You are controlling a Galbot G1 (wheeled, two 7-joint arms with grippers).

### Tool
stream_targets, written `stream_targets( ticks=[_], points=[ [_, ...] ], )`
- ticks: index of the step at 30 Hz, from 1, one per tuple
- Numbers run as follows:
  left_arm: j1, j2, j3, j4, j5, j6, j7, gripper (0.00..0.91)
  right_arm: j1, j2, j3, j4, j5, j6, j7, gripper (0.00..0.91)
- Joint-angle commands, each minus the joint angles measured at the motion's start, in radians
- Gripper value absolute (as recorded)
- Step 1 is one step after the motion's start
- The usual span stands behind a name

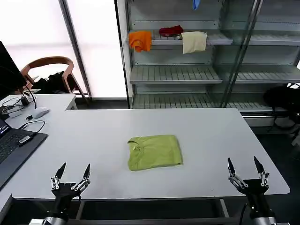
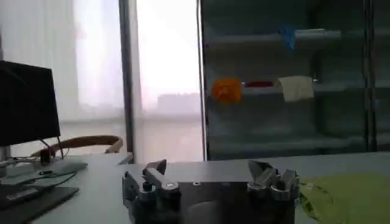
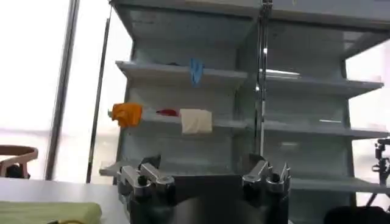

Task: Fold and organize the clothes.

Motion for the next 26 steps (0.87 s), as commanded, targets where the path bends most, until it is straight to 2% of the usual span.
stream_targets(
  ticks=[1,26],
  points=[
    [0.021,-0.006,-0.024,-0.026,-0.032,0.006,0.003,0.907,-0.001,-0.003,-0.003,-0.006,-0.003,0.003,0.005,0.907],
    [0.015,-0.009,-0.028,-0.022,-0.026,0.005,0.001,0.907,0.004,-0.007,-0.003,0.002,0.004,-0.014,0.011,0.907]
  ],
)
